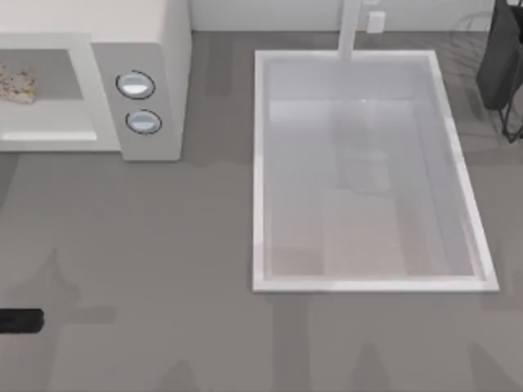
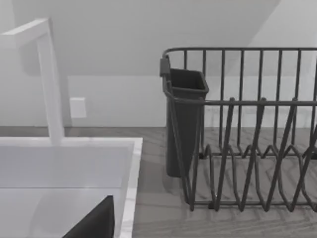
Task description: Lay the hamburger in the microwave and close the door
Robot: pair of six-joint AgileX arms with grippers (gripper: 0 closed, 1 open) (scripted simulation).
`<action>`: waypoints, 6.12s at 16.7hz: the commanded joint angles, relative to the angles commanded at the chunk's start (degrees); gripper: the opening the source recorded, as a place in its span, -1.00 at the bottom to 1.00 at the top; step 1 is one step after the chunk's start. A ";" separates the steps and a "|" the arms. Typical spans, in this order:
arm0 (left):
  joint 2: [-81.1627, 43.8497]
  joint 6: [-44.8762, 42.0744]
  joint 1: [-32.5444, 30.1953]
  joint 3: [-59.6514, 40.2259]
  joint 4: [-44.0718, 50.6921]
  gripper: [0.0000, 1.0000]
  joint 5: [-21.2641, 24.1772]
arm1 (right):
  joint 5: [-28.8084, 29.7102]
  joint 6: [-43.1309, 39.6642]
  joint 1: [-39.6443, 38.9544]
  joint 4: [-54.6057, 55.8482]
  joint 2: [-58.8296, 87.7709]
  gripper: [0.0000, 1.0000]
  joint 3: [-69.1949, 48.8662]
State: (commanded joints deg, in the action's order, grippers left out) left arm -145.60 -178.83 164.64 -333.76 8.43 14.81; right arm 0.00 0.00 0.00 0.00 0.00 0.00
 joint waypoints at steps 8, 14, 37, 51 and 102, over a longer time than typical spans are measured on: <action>-0.31 -0.58 0.60 0.54 0.05 -1.00 0.12 | 0.00 0.00 0.00 0.00 0.00 1.00 0.00; 0.97 8.51 -5.99 11.61 2.01 -1.00 2.21 | 0.00 0.00 0.00 0.00 0.00 1.00 0.00; 29.85 101.82 -81.40 201.11 26.93 -1.00 20.62 | 0.00 0.00 0.00 0.00 0.00 1.00 0.00; 44.52 125.75 -104.36 253.61 35.50 -1.00 23.76 | 0.00 0.00 0.00 0.00 0.00 1.00 0.00; 73.48 152.67 -130.74 306.91 -2.62 -1.00 9.35 | 0.00 0.00 0.00 0.00 0.00 1.00 0.00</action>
State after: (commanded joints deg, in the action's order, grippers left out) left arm -72.12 -26.17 33.90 -26.85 5.82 24.16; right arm 0.00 0.00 0.00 0.00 0.00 0.00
